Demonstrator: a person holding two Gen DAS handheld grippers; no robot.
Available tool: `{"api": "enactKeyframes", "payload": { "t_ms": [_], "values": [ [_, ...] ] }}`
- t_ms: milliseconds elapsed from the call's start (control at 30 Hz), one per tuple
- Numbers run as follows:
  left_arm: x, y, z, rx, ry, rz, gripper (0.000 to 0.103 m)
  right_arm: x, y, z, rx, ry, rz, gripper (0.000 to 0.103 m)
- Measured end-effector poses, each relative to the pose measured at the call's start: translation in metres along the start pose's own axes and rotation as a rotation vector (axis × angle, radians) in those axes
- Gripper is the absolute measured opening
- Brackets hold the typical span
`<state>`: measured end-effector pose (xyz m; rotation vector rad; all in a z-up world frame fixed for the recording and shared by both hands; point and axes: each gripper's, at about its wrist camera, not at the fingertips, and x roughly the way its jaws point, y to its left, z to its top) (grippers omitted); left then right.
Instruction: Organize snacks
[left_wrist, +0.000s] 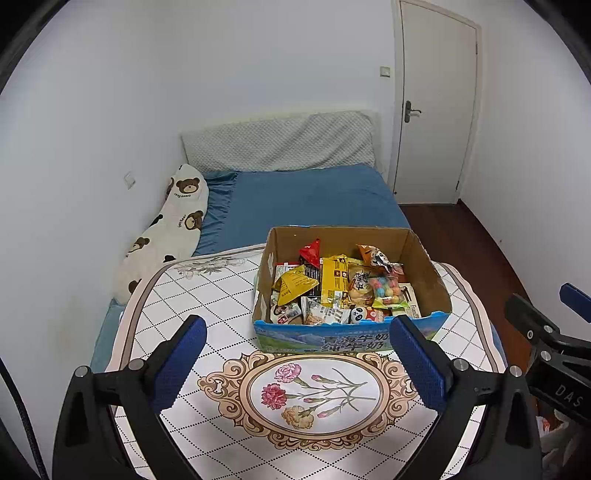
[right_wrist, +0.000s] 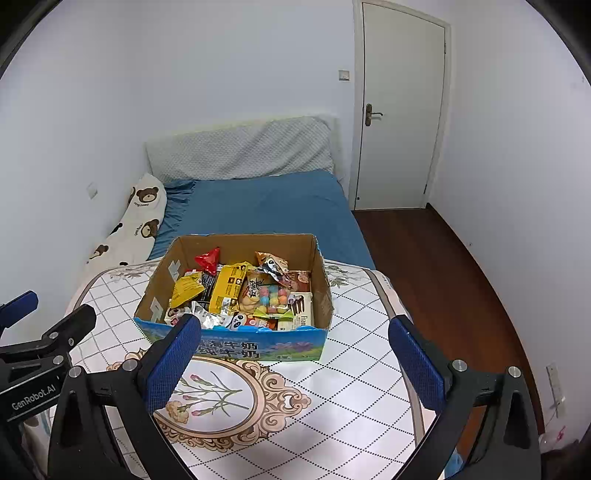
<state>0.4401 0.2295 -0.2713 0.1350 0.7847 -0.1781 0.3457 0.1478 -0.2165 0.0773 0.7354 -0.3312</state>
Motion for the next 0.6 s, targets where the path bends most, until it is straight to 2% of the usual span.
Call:
{"api": "enactKeyframes", "payload": {
  "t_ms": [600],
  "values": [
    [-0.0051,0.0007,-0.0041,0.001,-0.003,-0.004,0.102,-0.0002,-0.0008,-0.0040,0.005,-0.001,-0.004,0.103]
  ]
}}
